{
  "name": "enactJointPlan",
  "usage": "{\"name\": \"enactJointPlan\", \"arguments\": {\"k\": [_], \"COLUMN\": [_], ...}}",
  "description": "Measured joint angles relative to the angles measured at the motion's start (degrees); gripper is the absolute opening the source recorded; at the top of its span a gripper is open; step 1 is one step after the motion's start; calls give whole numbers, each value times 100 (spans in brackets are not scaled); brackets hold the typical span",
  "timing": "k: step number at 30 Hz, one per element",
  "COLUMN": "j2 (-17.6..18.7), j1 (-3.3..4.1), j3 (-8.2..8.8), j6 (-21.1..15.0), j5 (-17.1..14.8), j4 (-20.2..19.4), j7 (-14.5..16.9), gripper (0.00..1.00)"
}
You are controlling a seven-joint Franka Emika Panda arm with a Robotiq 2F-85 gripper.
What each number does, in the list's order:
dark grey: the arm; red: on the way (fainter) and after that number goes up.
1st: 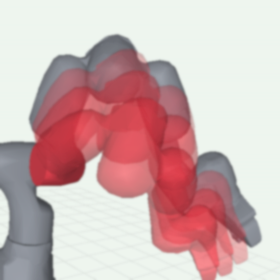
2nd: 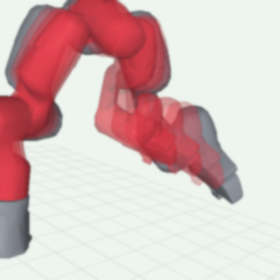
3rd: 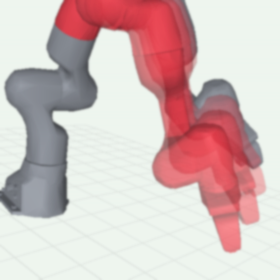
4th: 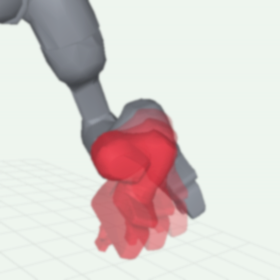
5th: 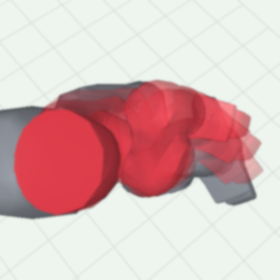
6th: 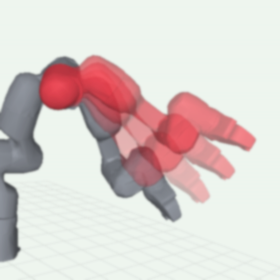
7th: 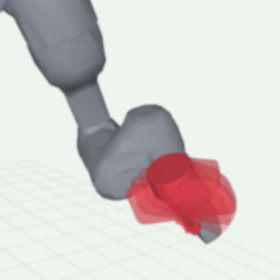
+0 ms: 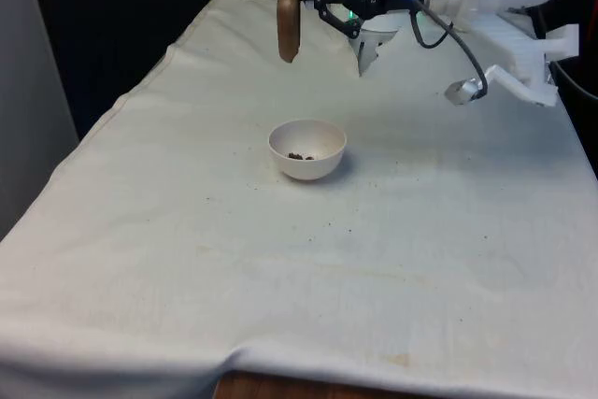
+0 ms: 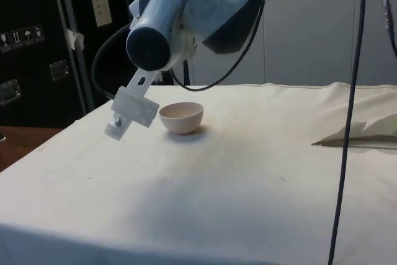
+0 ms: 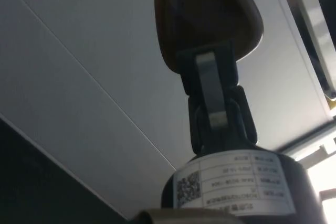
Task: Pour the coffee beans from the cup into the bowl.
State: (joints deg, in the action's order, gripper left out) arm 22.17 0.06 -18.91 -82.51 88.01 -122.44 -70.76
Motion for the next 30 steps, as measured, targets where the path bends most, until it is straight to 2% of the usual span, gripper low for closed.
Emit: {"name": "enactJointPlan", "arguments": {"k": [12, 20, 30], "j2": [-120, -109, 86], "j1": [-40, -52, -69], "j3": [321, 441, 607], "j6": [-590, -859, -1232], "j5": [-29, -52, -86], "j4": [92, 218, 602], "j7": [11, 17, 23], "gripper": [0, 0, 0]}}
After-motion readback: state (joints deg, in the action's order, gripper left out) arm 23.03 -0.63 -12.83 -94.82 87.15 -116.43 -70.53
